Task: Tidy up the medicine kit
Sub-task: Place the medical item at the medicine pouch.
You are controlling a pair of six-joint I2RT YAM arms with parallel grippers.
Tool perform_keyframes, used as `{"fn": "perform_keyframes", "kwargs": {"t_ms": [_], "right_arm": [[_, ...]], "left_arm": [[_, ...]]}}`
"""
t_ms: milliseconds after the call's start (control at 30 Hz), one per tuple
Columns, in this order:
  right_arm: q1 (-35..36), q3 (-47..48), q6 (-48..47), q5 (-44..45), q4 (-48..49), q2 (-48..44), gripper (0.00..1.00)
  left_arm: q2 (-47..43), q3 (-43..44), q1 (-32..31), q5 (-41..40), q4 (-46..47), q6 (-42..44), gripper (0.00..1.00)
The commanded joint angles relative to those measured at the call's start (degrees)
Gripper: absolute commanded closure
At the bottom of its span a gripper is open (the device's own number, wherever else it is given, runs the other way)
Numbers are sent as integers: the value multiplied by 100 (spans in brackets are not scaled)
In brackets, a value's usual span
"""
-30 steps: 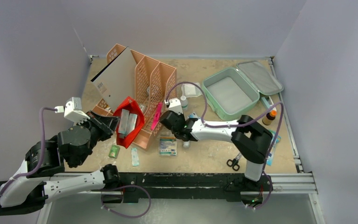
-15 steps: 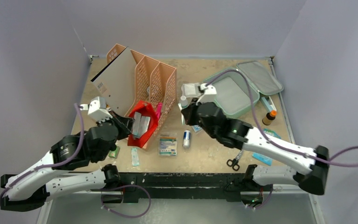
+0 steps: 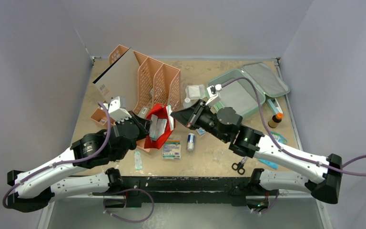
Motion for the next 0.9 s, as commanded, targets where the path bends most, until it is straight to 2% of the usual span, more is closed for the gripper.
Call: {"fn": "perform_keyframes", "kwargs": {"t_ms": [0, 67, 367, 400, 667, 733, 867], "right_arm": [[67, -257, 1044, -274, 1211, 294, 100], [98, -218, 1105, -240, 1324, 456, 100], [220, -37, 1282, 418, 595, 781, 100], [222, 12, 1250, 456, 497, 796, 98], [228, 483, 599, 429, -374, 575, 65], [224, 527, 543, 473, -623, 435, 62], [226, 661, 221, 553, -1126, 132, 62]], "left_arm": [[-20, -60, 8, 227, 523, -196, 100], [-5, -45, 8, 280, 527, -229, 100], [-82, -2, 8, 507, 711, -341, 100], [-83, 8, 8, 524, 712, -356, 100], [-17, 47, 8, 497, 691, -349, 100], [-7, 57, 8, 482, 673, -348, 100], [-23, 44, 8, 416, 636, -355, 100]]}}
